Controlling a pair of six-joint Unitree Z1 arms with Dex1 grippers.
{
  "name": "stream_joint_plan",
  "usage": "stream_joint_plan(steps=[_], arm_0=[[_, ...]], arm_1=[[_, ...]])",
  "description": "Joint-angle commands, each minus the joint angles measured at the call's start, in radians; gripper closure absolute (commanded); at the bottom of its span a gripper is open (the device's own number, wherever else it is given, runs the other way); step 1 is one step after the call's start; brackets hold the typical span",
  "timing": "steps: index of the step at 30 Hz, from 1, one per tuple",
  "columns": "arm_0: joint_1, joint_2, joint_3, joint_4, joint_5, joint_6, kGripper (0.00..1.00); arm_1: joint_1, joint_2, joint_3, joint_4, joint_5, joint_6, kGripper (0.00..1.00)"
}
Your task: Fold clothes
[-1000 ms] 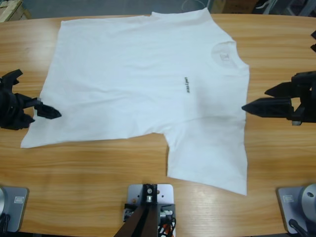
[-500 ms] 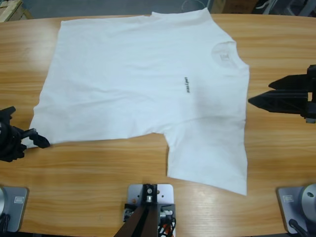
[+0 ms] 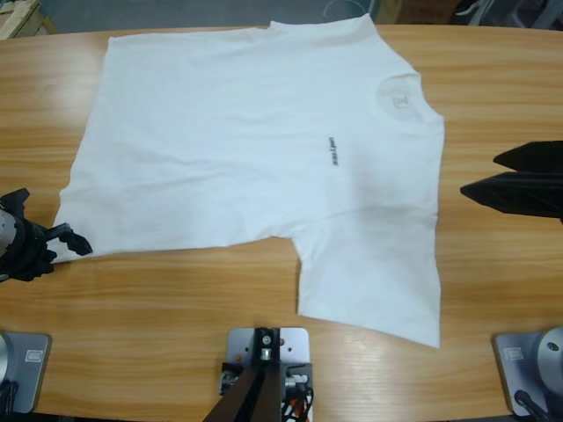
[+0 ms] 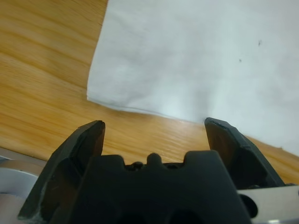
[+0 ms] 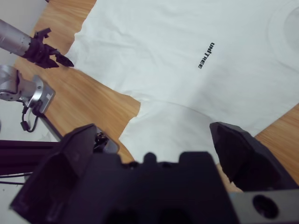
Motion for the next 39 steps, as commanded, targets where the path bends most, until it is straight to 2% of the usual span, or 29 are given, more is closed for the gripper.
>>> stream_joint_plan(steps=[1,4,16,17,18,20,25,28,39], arm_0=[[0.013,0.020,0.027,-0.007,0.072,-0.040,0.164],[0.013,0.021,0.029,-0.007,0.113,-0.058,0.165],[0.013,0.097,0.011,-0.007,0.126,-0.071,0.164],[0.013,0.103,0.005,-0.007,0.126,-0.070,0.186],[0.013,0.109,-0.001,-0.007,0.125,-0.069,0.264],[0.013,0.126,-0.013,-0.009,0.123,-0.062,0.493],[0.007,0.143,-0.025,-0.017,0.122,-0.048,0.915],[0.007,0.142,-0.023,-0.023,0.121,-0.048,1.000],[0.007,0.124,-0.014,-0.036,0.114,-0.047,1.000]], arm_1=[[-0.010,-0.037,0.029,0.018,0.015,0.019,0.018],[-0.010,-0.043,0.030,0.025,0.015,0.019,0.018],[-0.011,-0.068,0.027,0.038,0.011,0.019,0.018],[-0.011,-0.074,0.027,0.042,0.010,0.019,0.018],[-0.011,-0.077,0.027,0.045,0.009,0.019,0.018],[-0.011,-0.086,0.027,0.052,0.008,0.019,0.018],[-0.011,-0.105,0.027,0.066,0.005,0.019,0.022],[-0.018,-0.106,0.027,0.067,0.004,0.019,0.023],[-0.030,-0.105,0.009,0.088,0.006,0.014,0.023]])
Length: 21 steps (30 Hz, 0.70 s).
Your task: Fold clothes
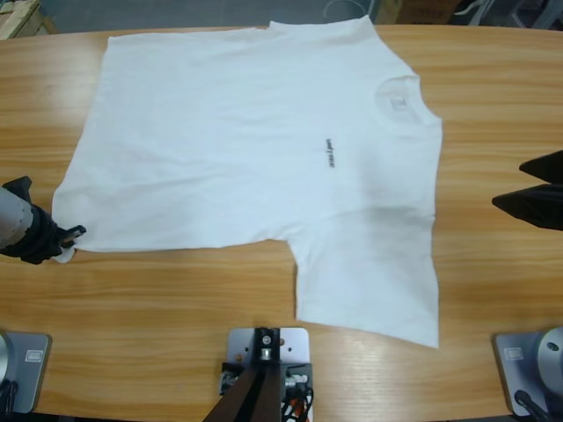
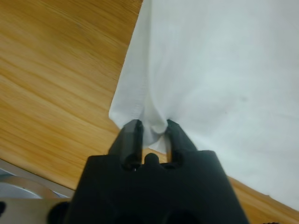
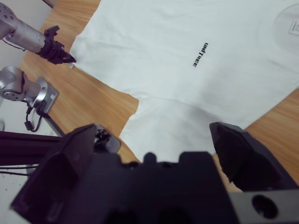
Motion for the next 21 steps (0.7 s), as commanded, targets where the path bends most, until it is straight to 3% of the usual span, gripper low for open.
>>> stream_joint_plan(steps=[1,13,21], arm_0=[[0.000,0.018,0.018,-0.013,0.002,0.016,1.000],[-0.007,-0.184,-0.025,-0.015,0.006,0.129,1.000],[-0.008,-0.208,-0.064,-0.039,0.006,0.198,1.000]], arm_1=[[-0.019,-0.020,0.009,0.028,0.005,0.004,0.023],[-0.104,0.060,-0.005,0.037,0.008,0.023,0.023],[-0.223,0.314,0.003,-0.008,0.150,0.150,0.013]])
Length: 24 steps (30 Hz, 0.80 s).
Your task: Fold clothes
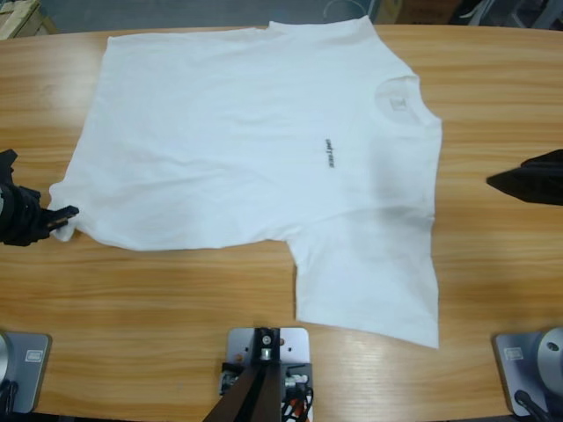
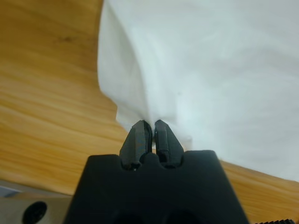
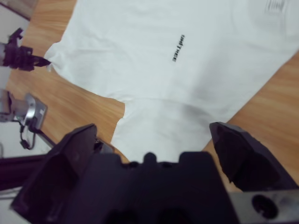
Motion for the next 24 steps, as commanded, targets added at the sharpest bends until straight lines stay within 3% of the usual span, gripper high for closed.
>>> stream_joint_plan(steps=[1,11,13,19,24], arm_0=[[-0.005,-0.040,-0.031,-0.023,0.006,0.057,1.000],[-0.005,-0.069,-0.011,-0.028,0.006,0.081,1.000],[-0.005,-0.069,-0.012,-0.046,0.006,0.089,1.000],[-0.005,-0.064,-0.019,-0.062,0.006,0.133,1.000],[-0.005,-0.063,-0.018,-0.062,0.006,0.144,1.000]], arm_1=[[-0.108,0.267,0.009,-0.026,0.144,0.101,0.013],[-0.157,0.246,0.196,-0.148,0.108,0.325,0.023],[-0.157,0.285,0.267,-0.240,0.101,0.398,0.023],[-0.157,0.465,0.274,-0.264,0.022,0.446,0.000],[-0.091,0.551,0.272,-0.351,-0.007,0.495,0.000]])
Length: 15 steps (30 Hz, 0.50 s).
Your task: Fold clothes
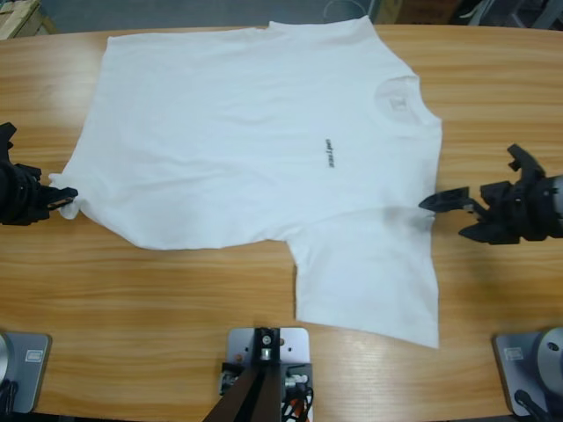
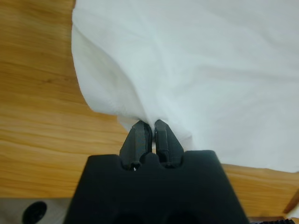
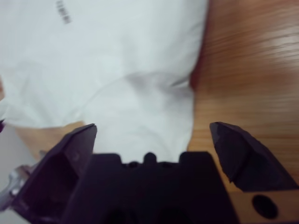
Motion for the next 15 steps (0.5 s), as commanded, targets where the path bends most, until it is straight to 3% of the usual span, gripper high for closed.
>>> stream_joint_plan(steps=[1,13,15], arm_0=[[-0.004,-0.009,0.015,-0.015,0.005,0.032,1.000],[-0.004,-0.013,0.025,-0.015,-0.001,0.032,1.000],[-0.004,-0.013,0.025,-0.016,-0.001,0.032,1.000]], arm_1=[[0.065,0.175,0.024,-0.117,-0.057,0.069,0.000],[0.123,0.270,0.102,-0.233,-0.066,0.080,0.003],[0.128,0.271,0.115,-0.239,-0.066,0.080,0.081]])
